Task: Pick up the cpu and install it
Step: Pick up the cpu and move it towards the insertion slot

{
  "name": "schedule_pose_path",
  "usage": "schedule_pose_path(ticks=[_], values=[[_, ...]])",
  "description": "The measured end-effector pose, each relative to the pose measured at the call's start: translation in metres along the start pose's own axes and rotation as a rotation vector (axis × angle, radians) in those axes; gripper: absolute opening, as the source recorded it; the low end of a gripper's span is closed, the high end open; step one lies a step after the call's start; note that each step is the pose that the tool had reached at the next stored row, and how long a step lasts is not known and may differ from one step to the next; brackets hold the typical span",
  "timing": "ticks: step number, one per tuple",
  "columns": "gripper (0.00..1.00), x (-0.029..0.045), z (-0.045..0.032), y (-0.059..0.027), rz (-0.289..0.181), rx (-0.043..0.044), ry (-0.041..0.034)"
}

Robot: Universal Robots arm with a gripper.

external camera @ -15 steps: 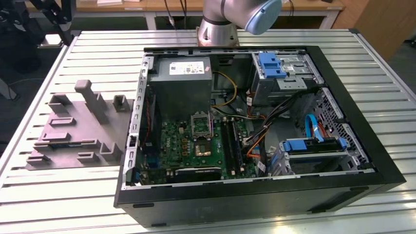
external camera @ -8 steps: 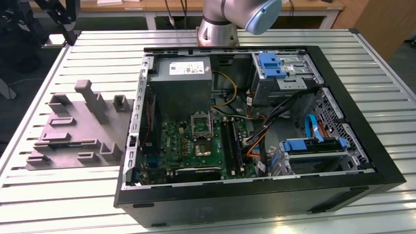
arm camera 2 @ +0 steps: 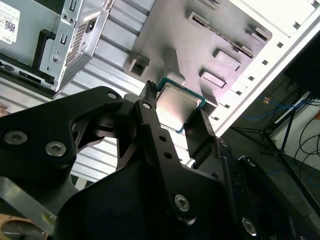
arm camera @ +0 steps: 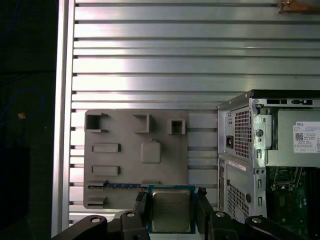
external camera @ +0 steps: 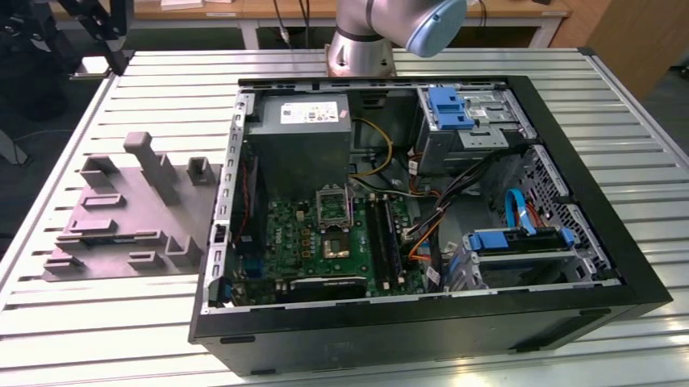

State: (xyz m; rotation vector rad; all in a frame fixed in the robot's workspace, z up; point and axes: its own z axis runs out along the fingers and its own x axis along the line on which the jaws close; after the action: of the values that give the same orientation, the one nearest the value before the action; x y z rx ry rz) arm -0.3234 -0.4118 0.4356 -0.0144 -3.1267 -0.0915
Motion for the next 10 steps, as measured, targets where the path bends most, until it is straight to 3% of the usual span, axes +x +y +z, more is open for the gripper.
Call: schedule_pose_path(ticks=[10], values=[[0.47,-0.0021,-0.0001,0.0,0.0,0.0001,0.0001]])
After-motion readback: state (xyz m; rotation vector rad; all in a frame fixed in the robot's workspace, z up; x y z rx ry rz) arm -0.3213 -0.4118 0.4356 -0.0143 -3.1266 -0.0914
